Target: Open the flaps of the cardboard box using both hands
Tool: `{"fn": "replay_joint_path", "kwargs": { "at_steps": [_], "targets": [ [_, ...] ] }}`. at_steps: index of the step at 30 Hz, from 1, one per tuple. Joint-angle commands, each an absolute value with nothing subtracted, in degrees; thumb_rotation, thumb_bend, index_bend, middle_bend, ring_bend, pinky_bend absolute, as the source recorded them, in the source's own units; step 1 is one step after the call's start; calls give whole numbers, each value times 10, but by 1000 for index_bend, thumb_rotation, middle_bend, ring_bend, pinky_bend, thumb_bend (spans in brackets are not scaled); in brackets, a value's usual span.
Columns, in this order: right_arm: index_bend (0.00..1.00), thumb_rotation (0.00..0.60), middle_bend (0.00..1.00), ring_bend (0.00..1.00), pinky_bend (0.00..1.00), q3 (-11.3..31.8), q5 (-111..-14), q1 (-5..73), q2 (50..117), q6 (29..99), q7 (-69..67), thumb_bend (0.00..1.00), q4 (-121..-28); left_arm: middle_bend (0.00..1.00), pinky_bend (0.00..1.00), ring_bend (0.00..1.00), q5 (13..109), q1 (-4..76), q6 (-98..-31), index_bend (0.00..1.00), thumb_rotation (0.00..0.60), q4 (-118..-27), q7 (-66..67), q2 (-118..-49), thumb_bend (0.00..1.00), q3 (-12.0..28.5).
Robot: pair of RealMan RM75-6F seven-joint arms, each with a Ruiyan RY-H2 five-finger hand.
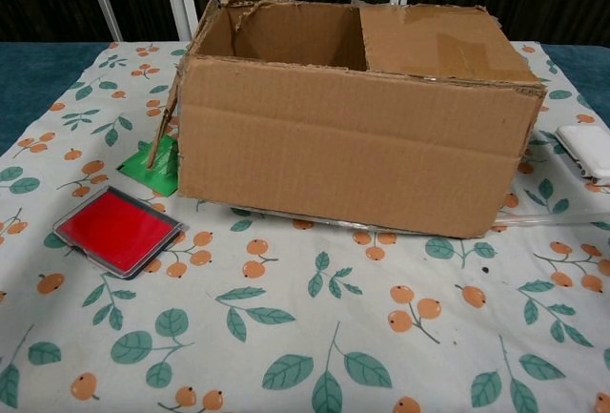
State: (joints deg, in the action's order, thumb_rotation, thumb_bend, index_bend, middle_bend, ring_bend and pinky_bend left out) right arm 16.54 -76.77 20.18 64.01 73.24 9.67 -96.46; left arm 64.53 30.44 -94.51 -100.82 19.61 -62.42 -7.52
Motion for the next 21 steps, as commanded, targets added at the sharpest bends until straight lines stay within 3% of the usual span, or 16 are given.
{"fn": "replay_joint_path", "kwargs": {
  "at_steps": [1, 5, 7, 18, 21],
  "targets": [
    [0, 600, 0, 0, 228, 186, -767, 245, 625, 690, 131, 357, -984, 0, 35, 0, 671, 255, -976, 0, 600, -933, 156, -677, 214, -74],
    [0, 600, 0, 0, 229, 205, -760, 299, 623, 641, 173, 297, -994, 0, 35, 0, 680, 230, -976, 0, 600, -894, 123, -695, 176, -67],
    [0, 600, 0, 0, 228, 214, -754, 332, 624, 611, 198, 319, -997, 0, 35, 0, 684, 223, -970, 0, 600, -879, 108, -700, 176, -62],
    [37, 600, 27, 38, 228, 229, -724, 517, 661, 417, 292, 942, -980, 0, 35, 0, 697, 204, -929, 0, 600, -852, 62, -703, 177, -36],
    [73, 600, 43, 47, 228, 232, -706, 568, 691, 373, 297, 999, -950, 0, 35, 0, 698, 200, -918, 0, 600, -850, 49, -700, 177, -26]
  ]
}}
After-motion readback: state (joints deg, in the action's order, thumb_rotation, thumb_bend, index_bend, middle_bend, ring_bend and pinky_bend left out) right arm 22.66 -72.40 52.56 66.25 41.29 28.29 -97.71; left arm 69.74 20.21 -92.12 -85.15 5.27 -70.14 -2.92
